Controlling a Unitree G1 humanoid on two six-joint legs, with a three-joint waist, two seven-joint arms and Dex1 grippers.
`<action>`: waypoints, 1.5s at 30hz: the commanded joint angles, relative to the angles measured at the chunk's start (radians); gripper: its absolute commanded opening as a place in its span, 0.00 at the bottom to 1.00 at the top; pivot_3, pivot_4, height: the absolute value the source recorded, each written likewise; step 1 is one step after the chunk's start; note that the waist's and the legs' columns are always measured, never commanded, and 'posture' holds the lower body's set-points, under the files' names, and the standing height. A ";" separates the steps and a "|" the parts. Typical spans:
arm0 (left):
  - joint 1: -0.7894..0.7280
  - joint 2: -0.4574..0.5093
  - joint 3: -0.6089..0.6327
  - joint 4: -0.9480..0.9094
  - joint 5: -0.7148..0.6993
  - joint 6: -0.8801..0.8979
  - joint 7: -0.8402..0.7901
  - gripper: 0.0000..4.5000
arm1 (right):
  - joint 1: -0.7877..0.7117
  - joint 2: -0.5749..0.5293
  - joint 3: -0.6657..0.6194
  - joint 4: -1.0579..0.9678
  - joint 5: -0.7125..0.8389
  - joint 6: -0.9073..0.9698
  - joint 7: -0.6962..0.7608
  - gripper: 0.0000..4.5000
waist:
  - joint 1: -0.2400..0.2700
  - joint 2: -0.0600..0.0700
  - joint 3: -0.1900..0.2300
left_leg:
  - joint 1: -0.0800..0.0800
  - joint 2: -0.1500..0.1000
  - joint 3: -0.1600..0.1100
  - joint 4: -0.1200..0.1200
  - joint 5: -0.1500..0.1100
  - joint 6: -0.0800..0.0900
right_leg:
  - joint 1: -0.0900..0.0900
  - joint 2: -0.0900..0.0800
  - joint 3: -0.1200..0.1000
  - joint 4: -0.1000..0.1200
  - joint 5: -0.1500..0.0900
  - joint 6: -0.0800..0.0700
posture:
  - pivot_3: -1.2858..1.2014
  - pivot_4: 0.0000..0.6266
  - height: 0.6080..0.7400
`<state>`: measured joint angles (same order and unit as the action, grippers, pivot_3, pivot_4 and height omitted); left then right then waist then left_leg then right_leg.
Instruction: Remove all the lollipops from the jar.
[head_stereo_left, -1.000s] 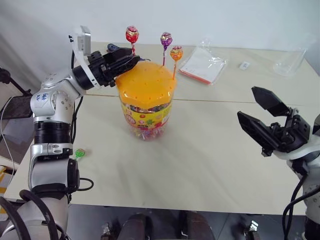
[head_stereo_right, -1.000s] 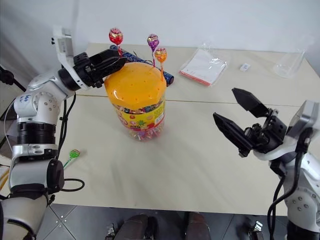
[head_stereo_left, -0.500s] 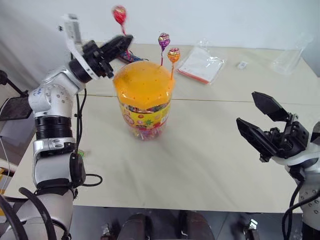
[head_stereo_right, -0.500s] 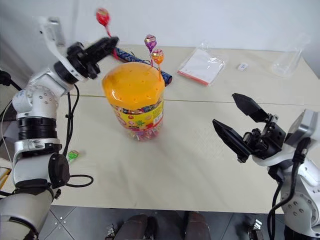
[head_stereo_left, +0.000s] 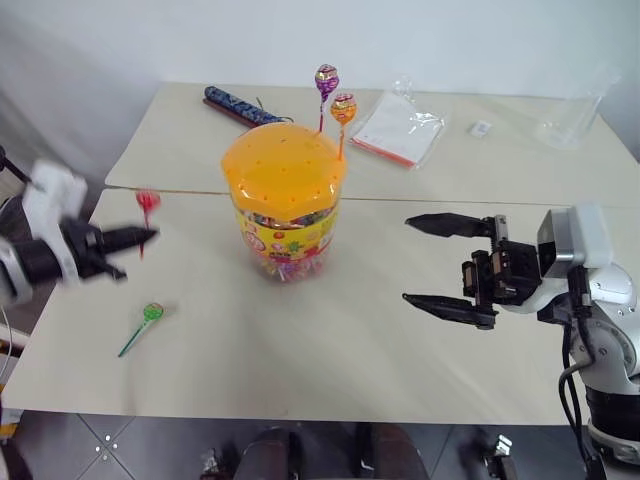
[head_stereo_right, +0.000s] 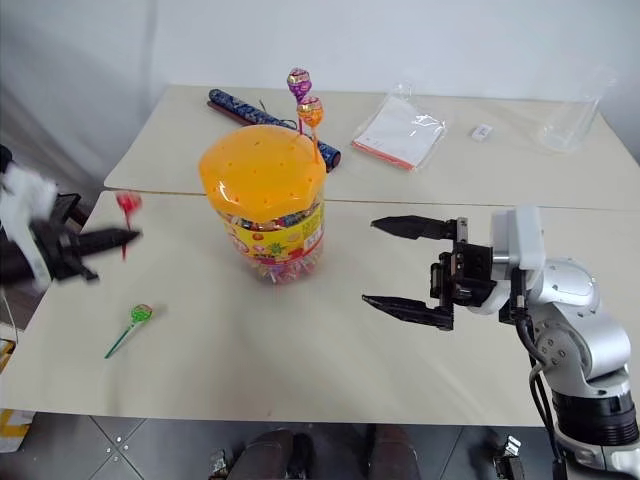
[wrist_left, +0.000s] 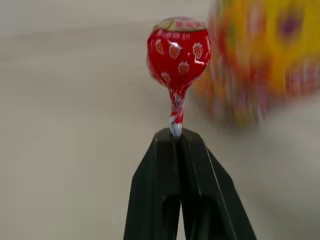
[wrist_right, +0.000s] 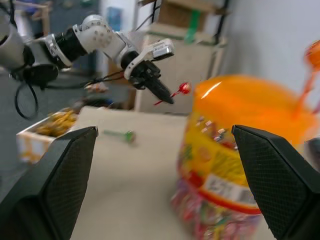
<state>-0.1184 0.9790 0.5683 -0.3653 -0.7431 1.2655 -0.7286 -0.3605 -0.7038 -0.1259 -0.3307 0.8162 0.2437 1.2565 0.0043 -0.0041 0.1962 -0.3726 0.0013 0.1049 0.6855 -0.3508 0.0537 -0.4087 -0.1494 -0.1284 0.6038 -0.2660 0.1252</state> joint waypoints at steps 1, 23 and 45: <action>0.123 -0.068 0.022 -0.154 -0.042 0.048 0.038 0.00 | -0.023 -0.019 0.030 0.026 -0.044 -0.022 0.074 1.00 | 0.001 0.001 0.000 | 0.000 0.000 0.000 0.000 0.000 -0.001 | 0.001 0.000 0.000 -0.001 0.000 0.000 | 0.52 0.24 1.00; 0.257 -0.049 0.166 0.078 -0.054 -0.511 -0.335 0.61 | -0.094 0.071 0.018 0.018 -0.102 0.183 -0.314 1.00 | -0.009 0.004 0.000 | 0.000 0.010 0.004 -0.001 -0.001 -0.011 | -0.005 0.000 -0.002 0.003 -0.006 -0.011 | 0.52 0.24 1.00; -0.186 -0.252 0.050 0.126 -0.289 -0.655 -0.200 0.62 | -0.570 0.343 0.184 0.194 -0.225 0.401 -0.641 0.79 | -0.033 0.003 0.000 | 0.001 0.011 0.009 0.000 -0.001 -0.010 | -0.007 0.011 -0.004 0.008 -0.005 -0.010 | 0.52 0.24 1.00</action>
<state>-0.2898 0.7209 0.6045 -0.2180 -1.0175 0.6343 -0.9377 -0.9154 -0.3605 0.0773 -0.1163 0.5914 0.6485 0.6087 -0.0283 -0.0007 0.1964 -0.3716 0.0127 0.1138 0.6851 -0.3515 0.0439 -0.4158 -0.1383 -0.1326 0.6115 -0.2708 0.1154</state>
